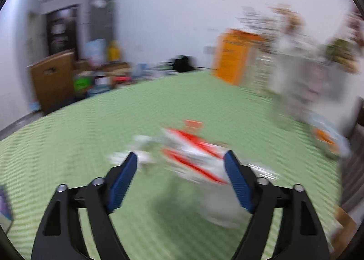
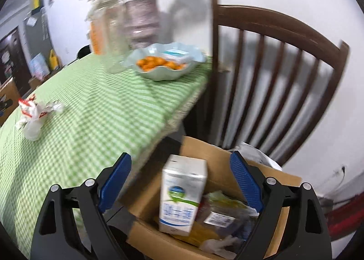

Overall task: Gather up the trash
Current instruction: 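Grasp the white tissue with left tool while right tool grasps clear plastic bag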

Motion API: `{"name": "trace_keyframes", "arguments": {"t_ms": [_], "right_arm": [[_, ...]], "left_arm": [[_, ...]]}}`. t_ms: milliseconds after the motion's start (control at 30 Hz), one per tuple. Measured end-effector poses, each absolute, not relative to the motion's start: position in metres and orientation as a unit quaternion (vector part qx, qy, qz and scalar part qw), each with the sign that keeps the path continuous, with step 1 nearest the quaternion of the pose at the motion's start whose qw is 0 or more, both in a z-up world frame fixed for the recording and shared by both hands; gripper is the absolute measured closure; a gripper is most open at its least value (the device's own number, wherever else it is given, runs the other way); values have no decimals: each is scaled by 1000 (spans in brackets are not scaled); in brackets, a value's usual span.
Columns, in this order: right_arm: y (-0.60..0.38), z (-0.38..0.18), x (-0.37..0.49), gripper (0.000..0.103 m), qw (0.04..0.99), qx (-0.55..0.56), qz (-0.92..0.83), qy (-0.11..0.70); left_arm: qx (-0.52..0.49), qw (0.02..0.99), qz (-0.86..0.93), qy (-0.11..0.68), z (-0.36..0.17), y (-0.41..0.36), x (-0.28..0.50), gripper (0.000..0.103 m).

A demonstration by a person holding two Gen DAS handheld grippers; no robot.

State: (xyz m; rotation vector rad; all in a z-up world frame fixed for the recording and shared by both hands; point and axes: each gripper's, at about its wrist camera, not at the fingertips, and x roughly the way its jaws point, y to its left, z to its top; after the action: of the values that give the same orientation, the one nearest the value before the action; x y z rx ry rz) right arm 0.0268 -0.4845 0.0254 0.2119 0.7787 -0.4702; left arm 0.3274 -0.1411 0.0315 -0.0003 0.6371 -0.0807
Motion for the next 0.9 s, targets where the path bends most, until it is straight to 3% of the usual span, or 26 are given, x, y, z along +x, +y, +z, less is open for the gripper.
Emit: {"name": "trace_keyframes", "arguments": {"t_ms": [333,367,500,567,667,900], "right_arm": [[-401,25,107,18,908,58,-128,395],[-393,25,113,18,909,56,-116,396],[-356,23,148,18,915,75,-49,392],[-333,19,172,18,915,83,-19,393],[-296,10,207,18,915,70,12,397],[-242,-23,270,18,905,35,30,424]], "left_arm": [[-15,923,-3,384,-29,-71,414,21],[-14,921,2,389,-33,-70,416,33],[-43,912,-17,407,-40,-61,419,65],[-71,904,-42,420,-46,-52,422,92],[-86,898,-66,427,-51,-43,421,103],[-216,887,-126,387,-33,19,410,103]]}}
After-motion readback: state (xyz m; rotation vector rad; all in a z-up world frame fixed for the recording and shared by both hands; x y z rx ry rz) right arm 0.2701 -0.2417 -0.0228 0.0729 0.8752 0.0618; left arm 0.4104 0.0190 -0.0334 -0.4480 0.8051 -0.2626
